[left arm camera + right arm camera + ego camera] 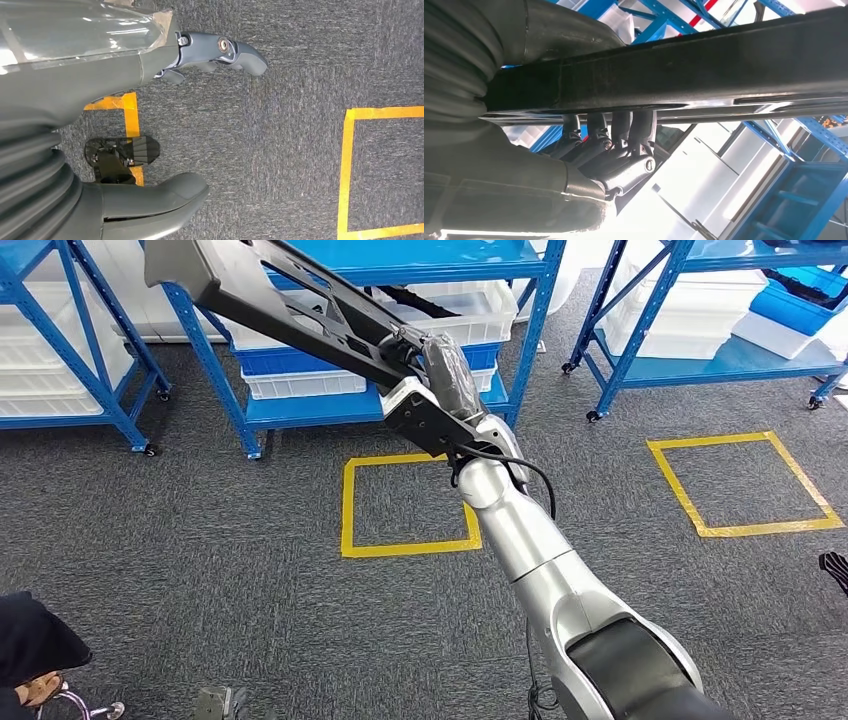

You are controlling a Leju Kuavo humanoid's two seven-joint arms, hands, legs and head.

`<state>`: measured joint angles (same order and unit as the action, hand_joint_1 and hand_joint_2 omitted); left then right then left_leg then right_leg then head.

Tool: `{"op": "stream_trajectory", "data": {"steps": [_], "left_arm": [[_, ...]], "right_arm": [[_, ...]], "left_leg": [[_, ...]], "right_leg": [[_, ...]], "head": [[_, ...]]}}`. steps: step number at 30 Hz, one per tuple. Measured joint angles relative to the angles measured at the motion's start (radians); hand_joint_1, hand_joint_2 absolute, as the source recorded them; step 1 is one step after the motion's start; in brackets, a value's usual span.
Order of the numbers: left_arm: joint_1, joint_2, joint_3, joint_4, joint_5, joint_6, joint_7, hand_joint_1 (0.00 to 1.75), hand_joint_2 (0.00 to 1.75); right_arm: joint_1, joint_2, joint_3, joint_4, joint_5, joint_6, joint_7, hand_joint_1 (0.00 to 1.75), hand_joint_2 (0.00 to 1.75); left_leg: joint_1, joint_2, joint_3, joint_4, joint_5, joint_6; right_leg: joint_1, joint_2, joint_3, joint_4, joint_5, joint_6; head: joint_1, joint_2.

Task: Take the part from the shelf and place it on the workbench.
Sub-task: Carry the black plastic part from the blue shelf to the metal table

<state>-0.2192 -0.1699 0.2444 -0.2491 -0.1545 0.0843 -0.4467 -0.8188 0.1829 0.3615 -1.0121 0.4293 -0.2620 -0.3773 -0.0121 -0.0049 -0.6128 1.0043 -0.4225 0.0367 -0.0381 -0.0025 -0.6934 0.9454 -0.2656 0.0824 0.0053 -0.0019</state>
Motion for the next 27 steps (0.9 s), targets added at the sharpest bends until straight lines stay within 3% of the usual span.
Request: {"op": "stream_trajectory", "data": {"steps": [3, 4, 6, 8, 9, 10, 11, 13, 15, 16, 18, 19, 21, 22, 24, 25, 26, 27], "left_arm": [[0.0, 0.001, 0.002, 0.0, 0.0, 0.0, 0.0, 0.0, 1.75], [0.0, 0.0, 0.002, 0.0, 0.0, 0.0, 0.0, 0.0, 1.75], [0.0, -0.001, 0.002, 0.0, 0.0, -0.001, -0.001, 0.0, 1.75], [0.001, -0.002, 0.003, 0.0, -0.001, -0.002, -0.002, 0.0, 1.75], [0.001, -0.003, 0.003, 0.0, -0.001, -0.003, -0.001, 0.0, 1.75], [0.001, -0.004, 0.003, 0.0, -0.002, -0.003, -0.001, 0.0, 1.75], [0.002, -0.004, 0.003, 0.0, -0.002, -0.003, -0.001, 0.0, 1.75], [0.001, -0.005, 0.003, 0.0, -0.002, -0.005, 0.0, 0.0, 1.75], [0.001, -0.005, 0.003, -0.001, -0.003, -0.007, 0.002, 0.0, 1.75], [0.0, -0.005, 0.003, -0.001, -0.003, -0.008, 0.003, 0.0, 1.75], [-0.001, -0.005, 0.003, -0.001, -0.004, -0.009, 0.005, 0.0, 1.75], [-0.001, -0.005, 0.003, -0.001, -0.004, -0.009, 0.006, 0.0, 1.75], [-0.002, -0.005, 0.002, -0.001, -0.005, -0.01, 0.007, 0.0, 1.75], [-0.002, -0.004, 0.002, -0.001, -0.005, -0.011, 0.008, 0.0, 1.75], [-0.001, -0.004, 0.002, -0.001, -0.006, -0.012, 0.011, 0.0, 1.75], [-0.001, -0.004, 0.002, 0.0, -0.006, -0.012, 0.012, 0.0, 1.75], [-0.001, -0.004, 0.002, 0.0, -0.006, -0.013, 0.013, 0.0, 1.75], [-0.001, -0.004, 0.002, 0.0, -0.006, -0.014, 0.013, 0.0, 1.75]], "right_arm": [[0.0, 0.0, -0.002, 0.0, -0.004, 0.002, -0.002, 1.75, 1.75], [0.001, -0.001, -0.004, 0.0, -0.005, 0.002, -0.004, 1.75, 1.75], [0.002, -0.005, -0.009, 0.0, -0.007, 0.002, -0.007, 1.75, 1.75], [0.005, -0.011, -0.012, 0.0, -0.007, 0.002, -0.009, 1.75, 1.75], [0.008, -0.014, -0.013, 0.0, -0.007, 0.001, -0.01, 1.75, 1.75], [0.012, -0.017, -0.014, 0.0, -0.007, 0.001, -0.01, 1.75, 1.75], [0.015, -0.019, -0.014, 0.0, -0.007, 0.001, -0.011, 1.75, 1.75], [0.017, -0.021, -0.015, 0.0, -0.007, 0.0, -0.013, 1.75, 1.75], [0.014, -0.021, -0.015, 0.0, -0.006, -0.002, -0.017, 1.75, 1.75], [0.013, -0.021, -0.015, 0.0, -0.006, -0.003, -0.018, 1.75, 1.75], [0.013, -0.023, -0.016, 0.0, -0.005, -0.006, -0.02, 1.75, 1.75], [0.013, -0.024, -0.016, 0.0, -0.005, -0.006, -0.02, 1.75, 1.75], [0.013, -0.024, -0.017, 0.0, -0.005, -0.007, -0.021, 1.75, 1.75], [0.014, -0.024, -0.017, 0.0, -0.005, -0.008, -0.021, 1.75, 1.75], [0.02, -0.024, -0.018, 0.0, -0.004, -0.008, -0.021, 1.75, 1.75], [0.025, -0.025, -0.018, 0.0, -0.004, -0.008, -0.021, 1.75, 1.75], [0.029, -0.025, -0.018, 0.0, -0.004, -0.008, -0.021, 1.75, 1.75], [0.031, -0.026, -0.018, 0.0, -0.004, -0.008, -0.021, 1.75, 1.75]], "left_leg": [[-0.001, 0.003, 0.001, -0.004, 0.01, 0.011], [0.002, 0.007, 0.002, -0.008, 0.017, 0.015], [0.009, 0.018, -0.003, -0.017, 0.029, 0.024], [0.01, 0.03, -0.014, -0.017, 0.036, 0.026], [0.009, 0.037, -0.02, -0.017, 0.039, 0.024], [0.009, 0.044, -0.026, -0.016, 0.042, 0.022], [0.009, 0.052, -0.03, -0.016, 0.045, 0.019], [0.009, 0.07, -0.035, -0.012, 0.049, 0.011], [0.006, 0.086, -0.037, -0.008, 0.048, 0.0], [0.004, 0.095, -0.036, -0.007, 0.048, -0.007], [0.007, 0.113, -0.035, -0.008, 0.049, -0.019], [0.011, 0.108, -0.037, -0.002, 0.042, -0.026], [0.02, 0.063, -0.061, 0.063, -0.009, -0.039], [0.023, 0.033, -0.086, 0.129, -0.052, -0.045], [0.025, 0.007, -0.138, 0.266, -0.121, -0.05], [0.025, 0.004, -0.147, 0.298, -0.131, -0.05], [0.025, 0.003, -0.134, 0.286, -0.121, -0.049], [0.026, -0.002, -0.102, 0.236, -0.096, -0.046]], "right_leg": [[-0.004, 0.002, -0.003, -0.002, 0.005, 0.009], [-0.004, 0.003, -0.01, 0.008, -0.004, 0.009], [-0.005, 0.003, -0.049, 0.098, -0.065, -0.001], [-0.001, 0.004, -0.105, 0.258, -0.153, -0.01], [0.001, 0.004, -0.121, 0.318, -0.183, -0.009], [0.003, 0.003, -0.114, 0.339, -0.199, -0.006], [0.005, 0.001, -0.083, 0.314, -0.201, -0.001], [0.008, -0.028, 0.025, 0.172, -0.19, 0.002], [0.016, -0.063, 0.095, 0.069, -0.181, -0.013], [0.02, -0.067, 0.102, 0.057, -0.181, -0.026], [0.02, -0.043, 0.097, 0.057, -0.171, -0.047], [0.017, -0.032, 0.095, 0.056, -0.165, -0.055], [0.009, -0.011, 0.092, 0.053, -0.155, -0.072], [0.008, -0.001, 0.087, 0.053, -0.151, -0.078], [0.01, 0.022, 0.08, 0.053, -0.145, -0.083], [0.011, 0.035, 0.076, 0.054, -0.142, -0.083], [0.012, 0.048, 0.074, 0.055, -0.14, -0.081], [0.012, 0.061, 0.073, 0.056, -0.138, -0.078]], "head": [[0.0, 0.0], [0.0, 0.0], [0.003, 0.0], [0.006, 0.0], [0.006, 0.0], [0.006, 0.0], [0.006, 0.0], [0.006, 0.0], [0.006, 0.0], [0.005, 0.0], [0.004, 0.0], [0.004, 0.0], [0.003, 0.0], [0.002, 0.0], [0.0, 0.0], [0.0, 0.0], [0.0, 0.0], [0.0, 0.0]]}}
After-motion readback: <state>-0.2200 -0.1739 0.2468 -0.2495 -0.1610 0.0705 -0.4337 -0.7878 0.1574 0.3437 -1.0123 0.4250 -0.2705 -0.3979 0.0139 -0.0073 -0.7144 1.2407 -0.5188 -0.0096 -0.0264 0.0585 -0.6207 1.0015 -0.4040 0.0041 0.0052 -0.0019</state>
